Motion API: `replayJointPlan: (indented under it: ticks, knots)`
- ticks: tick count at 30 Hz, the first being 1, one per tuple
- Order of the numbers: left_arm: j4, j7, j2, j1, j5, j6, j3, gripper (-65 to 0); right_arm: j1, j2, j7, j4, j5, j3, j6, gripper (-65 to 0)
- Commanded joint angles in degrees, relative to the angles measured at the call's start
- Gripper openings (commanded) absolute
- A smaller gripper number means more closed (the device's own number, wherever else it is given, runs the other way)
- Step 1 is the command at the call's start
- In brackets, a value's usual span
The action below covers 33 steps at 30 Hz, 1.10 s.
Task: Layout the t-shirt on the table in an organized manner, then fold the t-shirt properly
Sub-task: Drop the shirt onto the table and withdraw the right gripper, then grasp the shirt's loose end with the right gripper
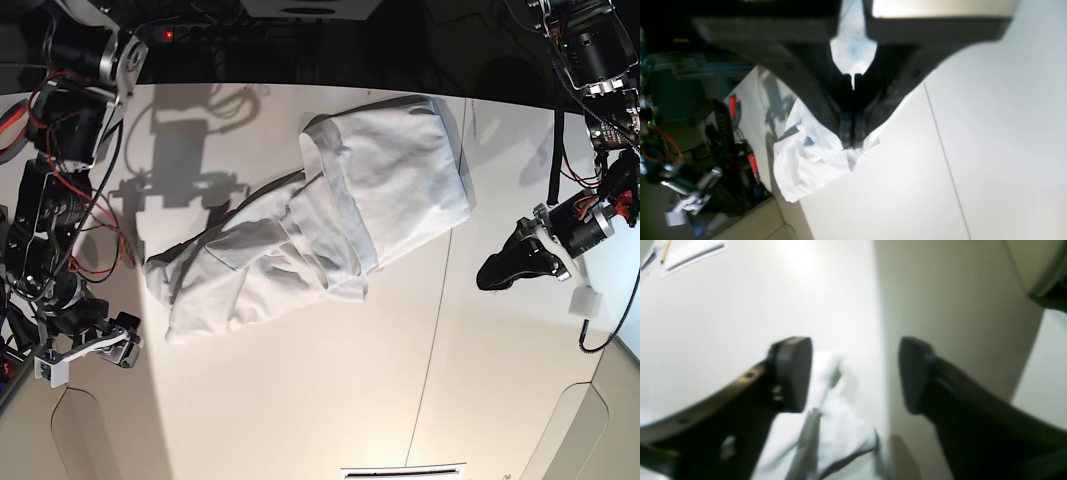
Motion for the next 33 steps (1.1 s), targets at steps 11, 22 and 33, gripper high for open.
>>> replayJointPlan:
  ticks: [11,22,33]
  knots:
    - [1.1,-0.5,-0.8,-0.9,-1.7,-0.5,-0.2,-65.0,11.1,4.3,-2.3,-32.2,15.9,-0.5,15.9,-20.7]
    - [1.1,-0.5,-0.8,-0.9,-1.7,-0.5,-0.2,-65.0,10.9,3.5,-5.7,-33.0,15.0,-11.1,15.8,-20.9]
    - [1.1,4.1,-2.7,-0.4,-4.2,-0.5,-0.4,-65.0,11.0,2.4,-3.5,-31.1,11.3,-12.9,13.9,-65.0]
